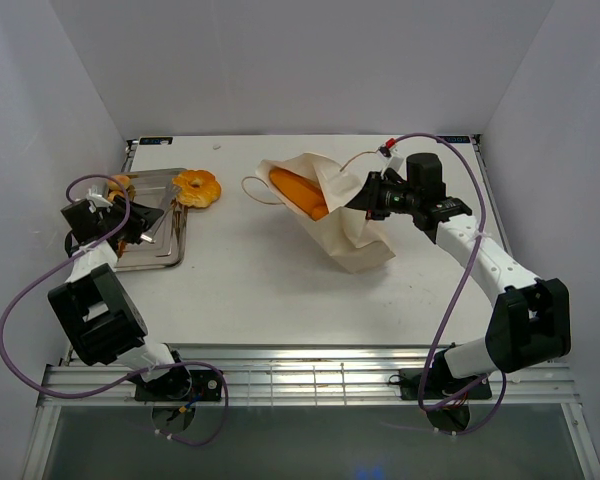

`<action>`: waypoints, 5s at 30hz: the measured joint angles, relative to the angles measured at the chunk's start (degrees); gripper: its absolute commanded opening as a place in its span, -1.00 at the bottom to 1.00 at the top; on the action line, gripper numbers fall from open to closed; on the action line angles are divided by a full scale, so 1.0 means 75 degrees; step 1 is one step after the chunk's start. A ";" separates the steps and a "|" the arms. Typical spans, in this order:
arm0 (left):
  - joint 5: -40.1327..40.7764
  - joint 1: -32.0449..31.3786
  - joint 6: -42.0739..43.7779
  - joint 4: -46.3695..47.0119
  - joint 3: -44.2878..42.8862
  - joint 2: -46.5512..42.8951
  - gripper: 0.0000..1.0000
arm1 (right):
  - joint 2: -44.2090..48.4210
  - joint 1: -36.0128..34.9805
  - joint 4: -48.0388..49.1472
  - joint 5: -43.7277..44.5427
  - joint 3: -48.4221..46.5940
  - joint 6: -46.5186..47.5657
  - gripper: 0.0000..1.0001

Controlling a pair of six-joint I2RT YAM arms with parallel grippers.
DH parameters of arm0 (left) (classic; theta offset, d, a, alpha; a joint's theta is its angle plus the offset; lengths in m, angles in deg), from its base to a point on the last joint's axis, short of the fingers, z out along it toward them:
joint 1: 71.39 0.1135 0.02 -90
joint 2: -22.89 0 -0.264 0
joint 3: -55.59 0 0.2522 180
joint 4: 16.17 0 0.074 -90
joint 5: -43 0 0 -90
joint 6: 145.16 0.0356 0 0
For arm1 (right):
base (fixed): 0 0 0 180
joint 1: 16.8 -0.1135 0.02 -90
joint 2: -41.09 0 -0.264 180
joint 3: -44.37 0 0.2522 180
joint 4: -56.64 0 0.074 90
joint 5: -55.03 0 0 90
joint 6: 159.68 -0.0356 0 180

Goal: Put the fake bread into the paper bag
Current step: Pick up the fake bread from the plate, then place the fake bread in the paper bag.

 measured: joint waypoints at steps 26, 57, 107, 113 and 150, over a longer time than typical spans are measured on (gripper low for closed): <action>-0.0289 0.0000 -0.0178 0.0452 -0.0044 0.0659 0.09 | -0.0114 -0.0076 0.0000 0.0003 -0.0003 0.0000 -0.85; -0.0382 -0.0318 -0.0350 0.1026 -0.0044 0.1105 -1.00 | -0.0117 -0.0085 0.0000 0.0009 -0.0003 -0.0003 -0.85; -0.0580 -0.3392 -0.1483 -0.1807 -0.2678 -0.3847 -1.00 | 0.0166 -0.0087 -0.0679 0.0752 -0.0318 -0.0216 -0.84; -0.0440 -0.3856 -0.1402 -0.2617 -0.2672 -0.4438 -1.00 | 0.0274 -0.0111 -0.1180 0.1046 -0.0586 -0.0268 -0.85; -0.0411 -0.3917 -0.0857 -0.3628 -0.3544 -0.4377 -1.00 | 0.0688 -0.0388 -0.0781 0.0262 0.0047 -0.1268 -0.85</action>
